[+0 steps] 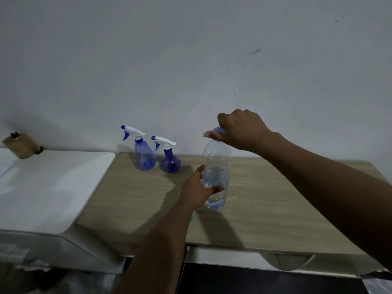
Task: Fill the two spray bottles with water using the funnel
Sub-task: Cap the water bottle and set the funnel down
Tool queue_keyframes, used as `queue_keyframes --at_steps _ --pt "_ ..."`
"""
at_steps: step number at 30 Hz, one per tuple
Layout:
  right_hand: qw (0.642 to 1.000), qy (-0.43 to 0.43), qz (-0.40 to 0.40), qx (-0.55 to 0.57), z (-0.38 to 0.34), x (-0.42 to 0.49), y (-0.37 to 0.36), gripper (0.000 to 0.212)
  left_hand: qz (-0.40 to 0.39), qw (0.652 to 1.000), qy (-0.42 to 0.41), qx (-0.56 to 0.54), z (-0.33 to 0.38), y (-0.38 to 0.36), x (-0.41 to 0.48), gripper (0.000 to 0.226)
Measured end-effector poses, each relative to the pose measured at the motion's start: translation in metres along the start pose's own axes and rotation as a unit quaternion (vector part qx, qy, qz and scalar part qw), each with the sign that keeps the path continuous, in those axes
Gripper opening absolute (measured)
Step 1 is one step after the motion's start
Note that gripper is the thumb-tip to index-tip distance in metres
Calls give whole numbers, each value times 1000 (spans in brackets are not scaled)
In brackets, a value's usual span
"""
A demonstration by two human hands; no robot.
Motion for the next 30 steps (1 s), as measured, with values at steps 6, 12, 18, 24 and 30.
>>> queue_keyframes --at_steps 6,12,18,24,30 --pt "992 64 -12 106 11 -4 -14 48 -5 1000 5 -10 0 -1 4 95" --pt "995 16 46 85 7 -4 -25 51 -10 1000 9 -9 0 -2 5 102" --pt "943 6 57 326 0 -16 -41 43 1 1000 3 -30 -3 -2 4 95" --pt "826 -55 99 552 -11 -17 -63 34 -11 1000 1 -27 -4 -2 6 97" --pt "776 -87 128 612 -20 -16 -66 47 -15 999 2 -35 -8 -2 8 96"
Point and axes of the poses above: each hand's wrist, its own x-axis towards the middle knuckle, its own y-axis out of the back of the hand, z = x × y, the point moved 3 cm from there along x, towards the middle knuckle, and after that the axes turned 9 degrees about -z, right-handed, at the moved point
